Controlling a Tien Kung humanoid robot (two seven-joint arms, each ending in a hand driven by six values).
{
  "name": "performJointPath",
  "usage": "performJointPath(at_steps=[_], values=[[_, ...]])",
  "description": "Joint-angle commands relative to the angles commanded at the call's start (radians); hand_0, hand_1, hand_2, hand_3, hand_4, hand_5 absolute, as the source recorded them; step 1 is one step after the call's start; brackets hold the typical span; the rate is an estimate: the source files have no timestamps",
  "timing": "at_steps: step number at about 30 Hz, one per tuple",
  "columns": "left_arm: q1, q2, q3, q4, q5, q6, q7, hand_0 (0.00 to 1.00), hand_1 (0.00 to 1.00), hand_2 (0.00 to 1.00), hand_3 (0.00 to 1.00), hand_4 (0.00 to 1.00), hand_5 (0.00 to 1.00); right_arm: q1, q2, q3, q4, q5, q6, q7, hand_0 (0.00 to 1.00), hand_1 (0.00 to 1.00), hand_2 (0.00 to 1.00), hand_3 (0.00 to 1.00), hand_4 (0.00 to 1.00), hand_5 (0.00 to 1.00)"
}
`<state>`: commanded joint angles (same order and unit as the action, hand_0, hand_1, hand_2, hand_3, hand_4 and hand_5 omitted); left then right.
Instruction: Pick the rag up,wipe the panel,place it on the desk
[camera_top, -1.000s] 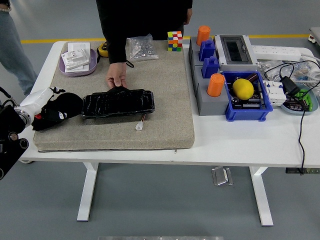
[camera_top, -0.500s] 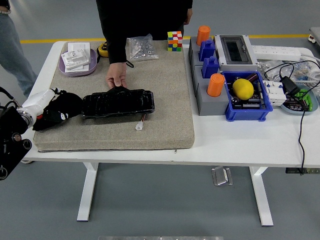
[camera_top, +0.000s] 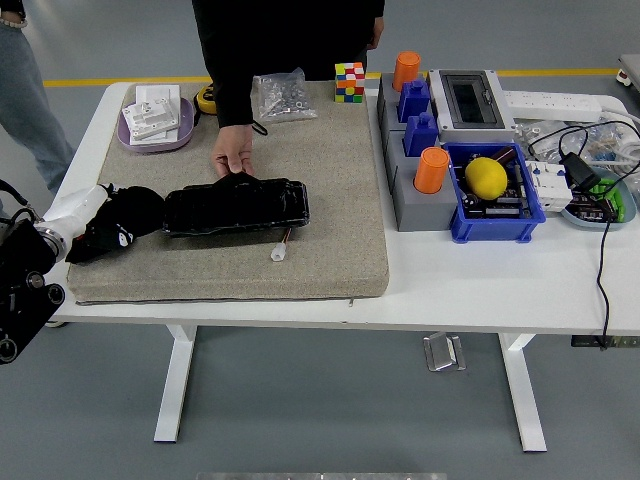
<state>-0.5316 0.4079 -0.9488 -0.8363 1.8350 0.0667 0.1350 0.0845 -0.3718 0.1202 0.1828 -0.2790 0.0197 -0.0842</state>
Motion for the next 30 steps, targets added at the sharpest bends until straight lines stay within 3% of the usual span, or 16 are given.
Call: performJointPath(at_steps=[4,5,10,11,16,17,22,23,28,29,30], values=[[0.000,0.000,0.005,0.000,-0.010,0.017,0.002,0.473,0.503,0.824,0.744,0.536,0.041,0.000,0.000,-0.005,0.000,0.001,0.001,-0.001,0.723,0.609,0.678,0.589,0.998,0.429],[0.000,0.000,0.006,0.001,-0.013,0.020,0.002,0.430,0.433,0.789,0.684,0.475,0.025,0.000,0.000,-0.005,0.000,0.001,0.002,-0.001,0.723,0.609,0.679,0.589,0.998,0.429],[0.002,0.000,0.013,0.007,-0.029,0.034,0.003,0.430,0.433,0.789,0.684,0.475,0.025,-0.001,0.001,-0.004,0.000,0.001,0.001,-0.001,0.723,0.609,0.679,0.589,0.998,0.429],[0.002,0.000,0.015,0.008,-0.030,0.035,0.004,0.386,0.351,0.680,0.603,0.383,0.015,-0.001,0.002,-0.004,0.000,0.000,0.001,-0.001,0.722,0.610,0.679,0.588,0.998,0.429],[0.002,-0.002,0.020,0.010,-0.033,0.049,0.002,0.386,0.351,0.680,0.603,0.383,0.015,-0.001,0.002,-0.005,-0.001,0.002,0.000,-0.001,0.722,0.610,0.679,0.588,0.998,0.429],[0.002,-0.003,0.020,0.010,-0.035,0.056,-0.001,0.369,0.280,0.593,0.532,0.322,0.022,-0.001,0.002,-0.006,-0.001,0.002,0.001,-0.002,0.723,0.609,0.679,0.588,0.998,0.429],[0.003,-0.004,0.024,0.013,-0.058,0.098,-0.020,0.369,0.280,0.593,0.532,0.322,0.022,-0.002,0.002,-0.007,-0.002,0.002,0.001,-0.002,0.723,0.609,0.679,0.588,0.998,0.429],[0.004,-0.004,0.024,0.014,-0.060,0.103,-0.022,0.365,0.234,0.538,0.475,0.144,0.002,-0.002,0.002,-0.007,-0.002,0.002,0.002,-0.002,0.724,0.609,0.679,0.587,0.998,0.430],[0.005,-0.003,0.029,0.011,-0.094,0.147,-0.042,0.365,0.234,0.538,0.475,0.144,0.002,-0.003,0.003,-0.007,-0.002,0.003,0.002,-0.003,0.724,0.609,0.679,0.587,0.998,0.430],[0.004,-0.003,0.030,0.011,-0.100,0.152,-0.043,0.301,0.209,0.467,0.353,0.276,0.002,-0.003,0.003,-0.006,-0.002,0.002,0.003,-0.003,0.723,0.609,0.679,0.588,0.998,0.429],[0.004,-0.003,0.032,0.011,-0.106,0.157,-0.044,0.301,0.209,0.467,0.353,0.276,0.002,-0.003,0.003,-0.008,-0.002,0.004,0.003,-0.003,0.723,0.609,0.679,0.588,0.998,0.429]])
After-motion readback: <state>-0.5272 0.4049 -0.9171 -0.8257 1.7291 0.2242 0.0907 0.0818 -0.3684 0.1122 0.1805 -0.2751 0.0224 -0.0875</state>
